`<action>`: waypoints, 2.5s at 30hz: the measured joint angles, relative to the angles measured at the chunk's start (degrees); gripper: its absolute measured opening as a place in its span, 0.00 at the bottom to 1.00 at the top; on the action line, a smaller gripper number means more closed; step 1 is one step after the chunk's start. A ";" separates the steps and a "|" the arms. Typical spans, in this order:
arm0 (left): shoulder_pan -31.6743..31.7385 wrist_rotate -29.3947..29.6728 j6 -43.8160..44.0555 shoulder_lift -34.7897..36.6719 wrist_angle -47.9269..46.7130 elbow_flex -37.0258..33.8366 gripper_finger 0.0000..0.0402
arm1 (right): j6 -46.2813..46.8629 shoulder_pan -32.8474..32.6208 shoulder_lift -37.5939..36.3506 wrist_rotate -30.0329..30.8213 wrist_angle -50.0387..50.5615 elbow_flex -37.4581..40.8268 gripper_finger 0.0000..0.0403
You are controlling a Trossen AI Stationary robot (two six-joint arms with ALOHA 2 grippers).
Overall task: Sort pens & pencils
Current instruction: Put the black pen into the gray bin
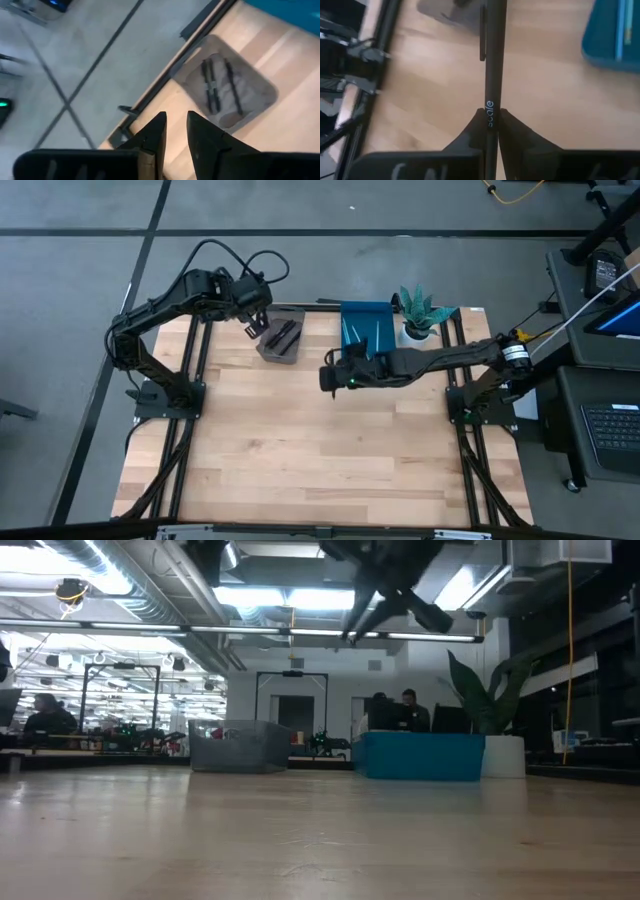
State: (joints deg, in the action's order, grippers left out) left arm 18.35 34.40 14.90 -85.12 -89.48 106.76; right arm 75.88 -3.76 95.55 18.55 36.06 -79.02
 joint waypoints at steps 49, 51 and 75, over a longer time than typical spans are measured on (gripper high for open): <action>25.42 -87.46 -1.47 6.54 52.74 -34.99 0.24 | -23.47 11.85 -0.02 -6.21 -20.21 -2.78 0.07; 25.43 -87.51 -1.47 6.54 53.18 -34.99 0.25 | -23.63 11.85 -0.04 -6.19 -21.76 -2.80 0.07; 21.20 -84.88 5.92 6.54 66.59 -34.97 0.25 | -23.98 11.82 -0.07 -7.68 -25.48 -2.80 0.07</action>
State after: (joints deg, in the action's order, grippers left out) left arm 39.55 -50.48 20.82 -78.59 -22.89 71.79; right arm 51.90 8.07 95.48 10.87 10.58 -81.82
